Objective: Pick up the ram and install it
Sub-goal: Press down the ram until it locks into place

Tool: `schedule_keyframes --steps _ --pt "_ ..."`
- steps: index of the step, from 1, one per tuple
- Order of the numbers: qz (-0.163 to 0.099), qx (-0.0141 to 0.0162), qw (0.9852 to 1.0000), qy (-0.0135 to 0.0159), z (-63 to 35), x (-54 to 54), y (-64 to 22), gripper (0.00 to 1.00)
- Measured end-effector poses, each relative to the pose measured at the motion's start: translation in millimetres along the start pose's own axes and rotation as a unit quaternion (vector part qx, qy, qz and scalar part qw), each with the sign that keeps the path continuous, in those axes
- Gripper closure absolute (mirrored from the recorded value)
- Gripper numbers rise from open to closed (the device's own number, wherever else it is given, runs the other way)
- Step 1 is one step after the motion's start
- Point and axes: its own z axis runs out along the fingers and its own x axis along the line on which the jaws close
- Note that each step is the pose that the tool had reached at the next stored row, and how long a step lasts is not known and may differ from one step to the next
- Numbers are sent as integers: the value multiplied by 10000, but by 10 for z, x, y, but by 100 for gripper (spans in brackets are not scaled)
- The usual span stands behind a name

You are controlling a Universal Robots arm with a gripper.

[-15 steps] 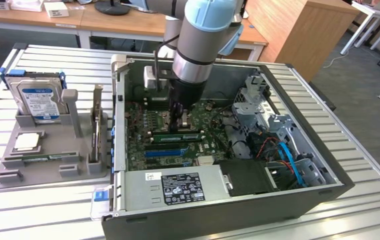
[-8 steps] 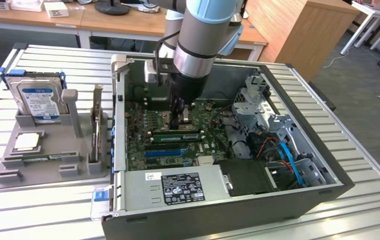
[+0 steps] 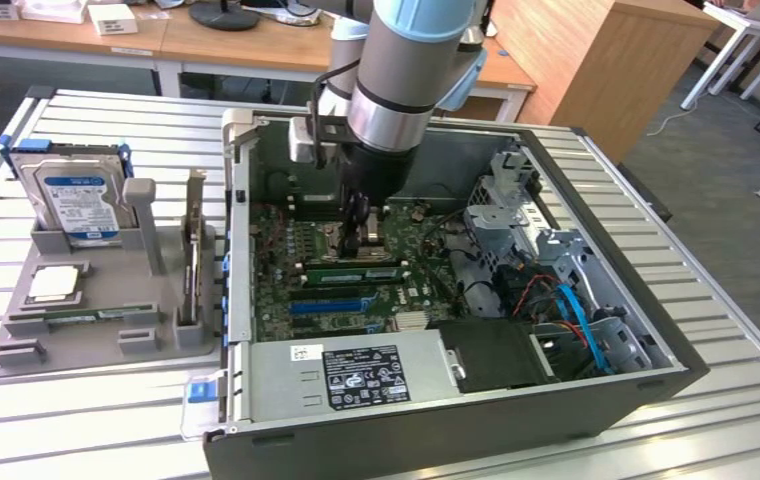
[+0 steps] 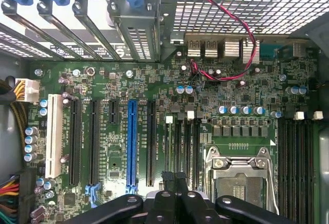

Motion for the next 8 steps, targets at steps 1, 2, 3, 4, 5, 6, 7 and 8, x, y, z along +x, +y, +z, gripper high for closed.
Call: schedule_keyframes --steps 1,2,3,4,5,6,7,8 --pt "-1 0 10000 0 0 0 -2 90" --pt "-1 -1 10000 1 -1 1 -7 90" --pt "-1 -1 10000 1 -2 0 -12 90" --pt "0 -2 10000 2 -5 0 -22 90" --pt "1 -4 10000 1 -8 0 -34 90" --pt "1 -7 10000 0 -13 -1 -47 90" --pt "1 -10 10000 0 -17 -1 -62 90" --pt "0 -13 10000 0 -19 -1 -77 90"
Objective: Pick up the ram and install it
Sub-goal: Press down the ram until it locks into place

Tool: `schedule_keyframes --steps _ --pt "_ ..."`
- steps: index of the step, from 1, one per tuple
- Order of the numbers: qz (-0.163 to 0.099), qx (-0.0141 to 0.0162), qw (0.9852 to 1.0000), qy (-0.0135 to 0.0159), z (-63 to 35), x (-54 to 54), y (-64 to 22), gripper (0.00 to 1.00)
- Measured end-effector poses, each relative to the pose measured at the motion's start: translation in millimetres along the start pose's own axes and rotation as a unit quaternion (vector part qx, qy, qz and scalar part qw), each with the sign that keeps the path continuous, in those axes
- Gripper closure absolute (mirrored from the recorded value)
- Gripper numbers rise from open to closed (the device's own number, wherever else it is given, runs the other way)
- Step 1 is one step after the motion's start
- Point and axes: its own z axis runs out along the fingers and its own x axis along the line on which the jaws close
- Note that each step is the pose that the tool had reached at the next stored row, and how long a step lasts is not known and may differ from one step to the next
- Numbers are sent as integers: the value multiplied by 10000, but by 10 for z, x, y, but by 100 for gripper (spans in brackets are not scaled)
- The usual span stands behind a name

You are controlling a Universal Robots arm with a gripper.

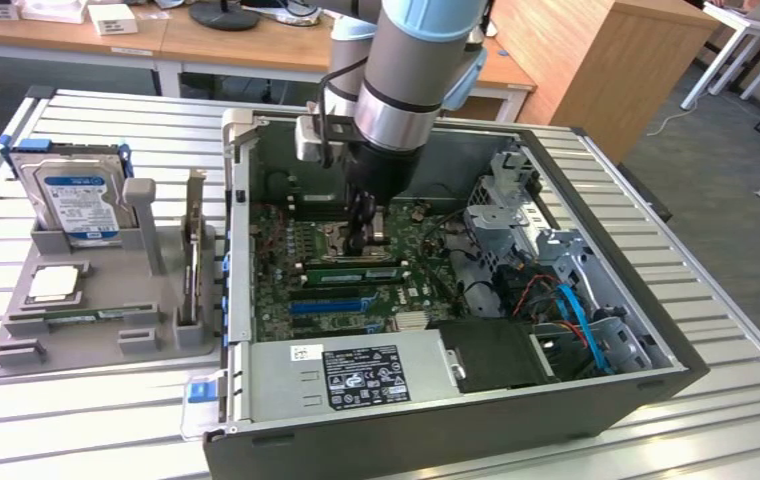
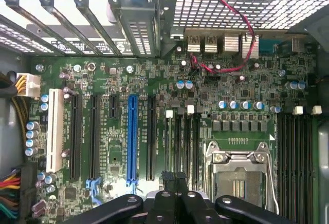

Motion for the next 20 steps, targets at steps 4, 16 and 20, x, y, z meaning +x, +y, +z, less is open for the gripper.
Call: schedule_keyframes --steps 4,16,20 --pt "-1 -4 10000 0 -5 0 -80 90" --pt "0 -7 10000 0 -13 -1 -214 90" --pt "0 -8 10000 0 -13 -1 -215 90"
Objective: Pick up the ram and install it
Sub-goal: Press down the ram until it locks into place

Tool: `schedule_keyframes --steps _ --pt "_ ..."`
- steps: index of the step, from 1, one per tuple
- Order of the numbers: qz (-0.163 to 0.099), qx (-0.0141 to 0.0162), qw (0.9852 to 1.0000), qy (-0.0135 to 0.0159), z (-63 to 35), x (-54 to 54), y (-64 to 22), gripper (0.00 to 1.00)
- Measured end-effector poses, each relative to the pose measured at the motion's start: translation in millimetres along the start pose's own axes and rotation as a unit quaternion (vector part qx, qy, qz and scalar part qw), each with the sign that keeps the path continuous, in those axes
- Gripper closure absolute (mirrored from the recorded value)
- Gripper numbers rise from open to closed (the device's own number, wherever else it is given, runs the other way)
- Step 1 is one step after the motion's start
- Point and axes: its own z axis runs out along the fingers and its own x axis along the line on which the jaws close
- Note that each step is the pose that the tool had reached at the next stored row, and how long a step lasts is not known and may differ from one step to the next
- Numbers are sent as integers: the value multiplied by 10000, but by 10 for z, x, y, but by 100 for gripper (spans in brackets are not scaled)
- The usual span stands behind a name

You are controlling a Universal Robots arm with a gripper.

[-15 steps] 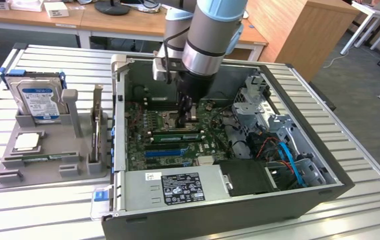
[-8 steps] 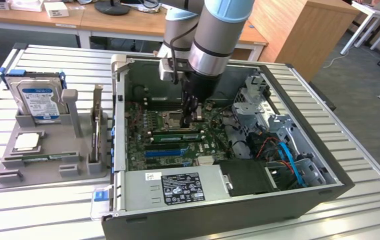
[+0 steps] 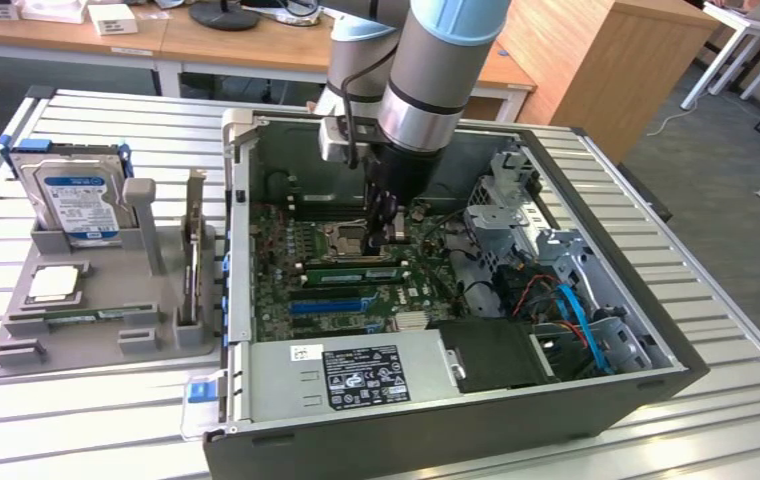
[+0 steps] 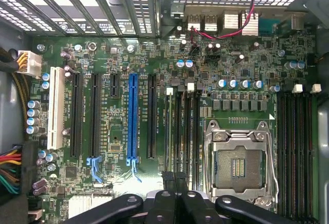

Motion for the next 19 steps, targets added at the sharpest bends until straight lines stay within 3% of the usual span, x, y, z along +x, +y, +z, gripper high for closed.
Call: schedule_keyframes --steps 7,11,14,19 --pt "27 1 10000 -2 1 0 0 90" --pt "318 3 9995 -19 1 0 0 90" --pt "584 6 9983 -35 3 0 1 90" --pt "1038 10 9946 -62 5 0 0 90"
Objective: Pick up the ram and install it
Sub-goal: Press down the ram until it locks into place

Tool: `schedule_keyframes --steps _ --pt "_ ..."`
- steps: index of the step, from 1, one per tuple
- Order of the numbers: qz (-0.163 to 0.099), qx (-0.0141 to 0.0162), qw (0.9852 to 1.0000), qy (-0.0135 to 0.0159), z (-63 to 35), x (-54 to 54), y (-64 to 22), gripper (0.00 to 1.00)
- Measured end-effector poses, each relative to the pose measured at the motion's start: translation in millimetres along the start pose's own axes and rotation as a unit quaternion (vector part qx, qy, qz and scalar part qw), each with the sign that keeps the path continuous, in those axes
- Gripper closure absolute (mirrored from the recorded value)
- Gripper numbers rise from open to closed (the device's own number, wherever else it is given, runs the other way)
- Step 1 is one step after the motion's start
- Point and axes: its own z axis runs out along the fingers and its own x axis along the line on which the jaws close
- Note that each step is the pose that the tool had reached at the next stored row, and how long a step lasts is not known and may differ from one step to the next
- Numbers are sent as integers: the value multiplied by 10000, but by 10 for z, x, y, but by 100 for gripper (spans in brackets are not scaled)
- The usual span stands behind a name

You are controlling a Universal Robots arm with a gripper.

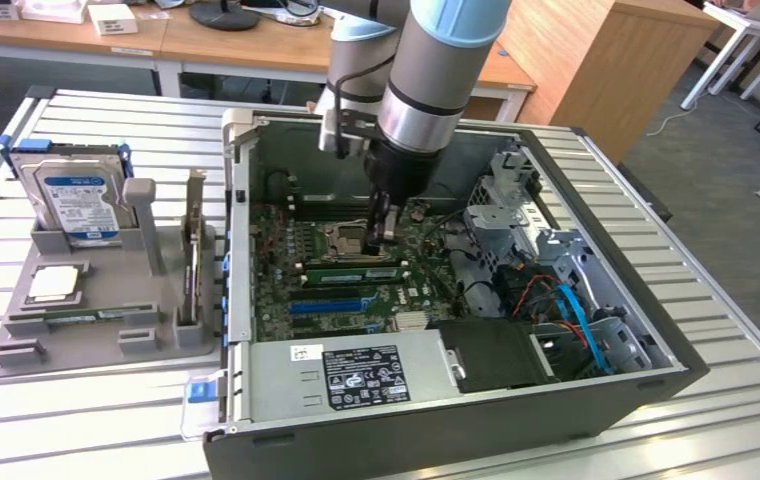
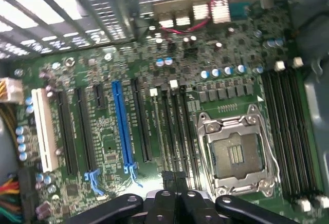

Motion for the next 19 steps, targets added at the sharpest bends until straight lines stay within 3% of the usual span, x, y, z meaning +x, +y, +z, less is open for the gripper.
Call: schedule_keyframes --steps 5,10,14,19 --pt "454 4 9990 -27 3 0 0 90" --pt "906 9 9959 -54 6 0 -1 90" --pt "1264 12 9920 -75 7 0 -1 90" --pt "1716 17 9851 -102 10 0 -1 90"
